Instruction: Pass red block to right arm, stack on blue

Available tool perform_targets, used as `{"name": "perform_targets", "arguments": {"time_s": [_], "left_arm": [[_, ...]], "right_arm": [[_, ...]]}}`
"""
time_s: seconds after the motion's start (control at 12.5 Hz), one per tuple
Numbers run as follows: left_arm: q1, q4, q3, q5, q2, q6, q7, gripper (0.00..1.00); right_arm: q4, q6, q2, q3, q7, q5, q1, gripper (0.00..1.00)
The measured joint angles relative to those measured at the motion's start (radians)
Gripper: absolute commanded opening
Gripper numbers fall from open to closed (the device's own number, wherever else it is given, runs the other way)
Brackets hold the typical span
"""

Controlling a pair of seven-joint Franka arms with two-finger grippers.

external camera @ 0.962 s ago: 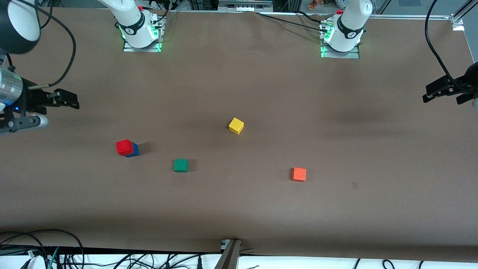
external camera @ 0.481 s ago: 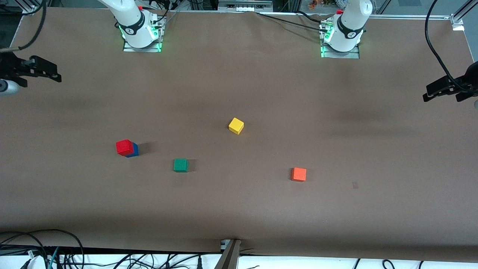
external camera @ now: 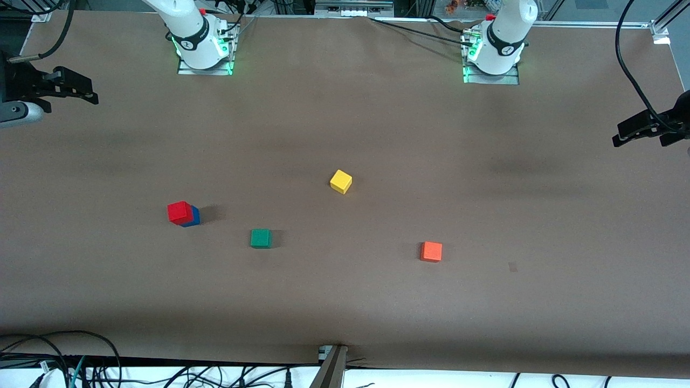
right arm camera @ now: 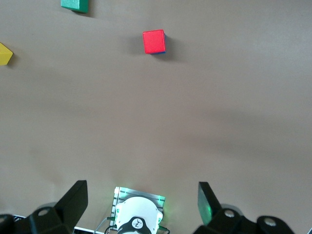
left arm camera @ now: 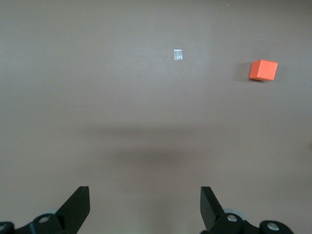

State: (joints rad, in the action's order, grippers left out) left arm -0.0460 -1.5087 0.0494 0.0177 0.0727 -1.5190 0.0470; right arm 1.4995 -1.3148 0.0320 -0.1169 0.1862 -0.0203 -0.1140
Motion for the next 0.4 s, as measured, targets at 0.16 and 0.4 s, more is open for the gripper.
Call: {"name": "perform_targets", "arguments": {"time_s": [0.16,0.4], "left_arm": [[0.0,0.0,0.0,0.0,0.0,0.0,0.0,1.0],[0.0,0.0,-0.001,0.0,0.001,0.0,0.0,1.0]], "right_arm": [[0.005,-0.001,0.003,0.0,0.0,0.001,0.003,1.0],[-0.022,0.0,0.029,0.0,0.0,0.013,0.01,1.0]]}}
